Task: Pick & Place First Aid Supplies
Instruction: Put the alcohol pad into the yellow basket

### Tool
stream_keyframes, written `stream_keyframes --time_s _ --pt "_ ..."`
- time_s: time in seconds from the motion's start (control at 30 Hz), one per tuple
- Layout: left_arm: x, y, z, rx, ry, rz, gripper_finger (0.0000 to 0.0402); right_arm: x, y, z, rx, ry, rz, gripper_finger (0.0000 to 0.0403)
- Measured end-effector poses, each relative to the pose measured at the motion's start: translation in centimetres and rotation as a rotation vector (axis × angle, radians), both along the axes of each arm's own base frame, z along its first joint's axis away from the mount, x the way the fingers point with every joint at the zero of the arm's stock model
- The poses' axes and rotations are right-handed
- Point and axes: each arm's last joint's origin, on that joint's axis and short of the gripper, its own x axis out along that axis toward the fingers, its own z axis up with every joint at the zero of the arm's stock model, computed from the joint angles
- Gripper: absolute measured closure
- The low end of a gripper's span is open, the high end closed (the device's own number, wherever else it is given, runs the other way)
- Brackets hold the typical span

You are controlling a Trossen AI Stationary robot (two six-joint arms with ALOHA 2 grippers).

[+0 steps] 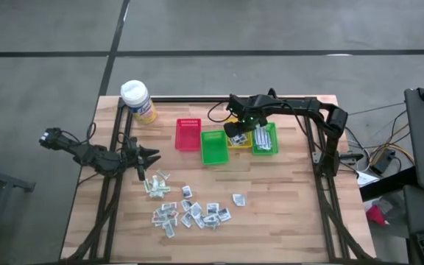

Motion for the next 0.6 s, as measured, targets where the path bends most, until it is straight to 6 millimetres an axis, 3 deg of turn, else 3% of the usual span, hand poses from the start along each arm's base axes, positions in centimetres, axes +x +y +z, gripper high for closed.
stream_keyframes --time_s 0.37,0.6 --pt "0.0 0.0 0.0 0.000 0.000 0.000 0.0271 -0.1 0.1 2.5 0.078 0.041 0.010 0.0285" --pt "0.0 0.0 0.0 -0.001 0.000 0.000 0.0271 0.9 2.1 5.7 0.073 0.059 0.109 0.0299"
